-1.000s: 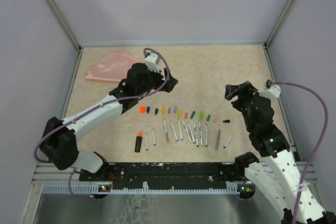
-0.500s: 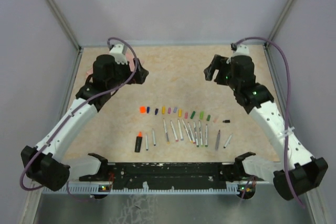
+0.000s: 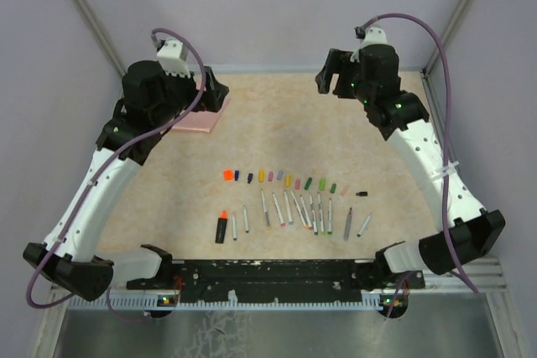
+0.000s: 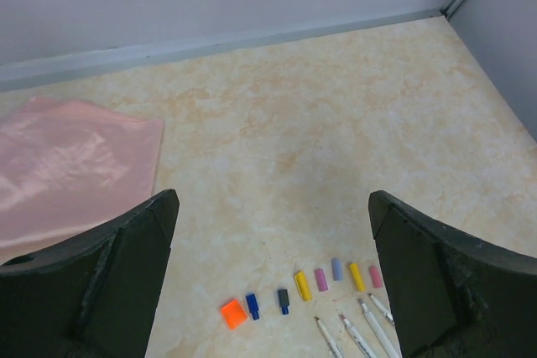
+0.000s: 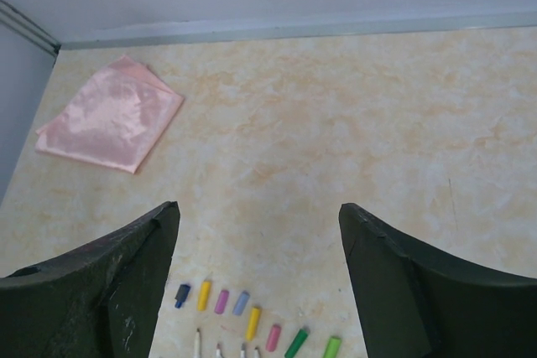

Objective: Open the pen caps
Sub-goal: Reset both arms

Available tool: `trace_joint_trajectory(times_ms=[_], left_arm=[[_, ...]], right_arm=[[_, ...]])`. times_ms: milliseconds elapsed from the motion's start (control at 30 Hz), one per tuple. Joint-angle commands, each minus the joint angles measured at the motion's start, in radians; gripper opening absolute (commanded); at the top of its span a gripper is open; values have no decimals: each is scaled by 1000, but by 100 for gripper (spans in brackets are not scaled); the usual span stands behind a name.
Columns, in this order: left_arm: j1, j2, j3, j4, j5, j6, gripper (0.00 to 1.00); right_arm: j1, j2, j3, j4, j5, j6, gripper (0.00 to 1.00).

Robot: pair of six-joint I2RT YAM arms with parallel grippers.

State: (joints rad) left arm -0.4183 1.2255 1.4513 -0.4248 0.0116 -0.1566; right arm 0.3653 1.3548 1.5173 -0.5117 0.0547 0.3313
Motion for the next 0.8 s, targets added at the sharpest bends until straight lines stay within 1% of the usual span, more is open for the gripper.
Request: trace_joint_trajectory(times_ms=[0, 200, 433, 767], left_arm=[[14, 12, 43, -56, -24, 28, 99], [22, 14, 58, -58, -33, 18, 99], [24, -8, 25, -43, -43, -3, 99], [23, -18, -11, -24, -33, -33, 99]], right_arm=[[-3, 37, 106, -7, 46, 50, 77], [-2, 45, 104, -10, 106, 90, 78], [-2, 42, 99, -8, 167, 52, 78], [-3, 1, 49, 9, 205, 30, 79]])
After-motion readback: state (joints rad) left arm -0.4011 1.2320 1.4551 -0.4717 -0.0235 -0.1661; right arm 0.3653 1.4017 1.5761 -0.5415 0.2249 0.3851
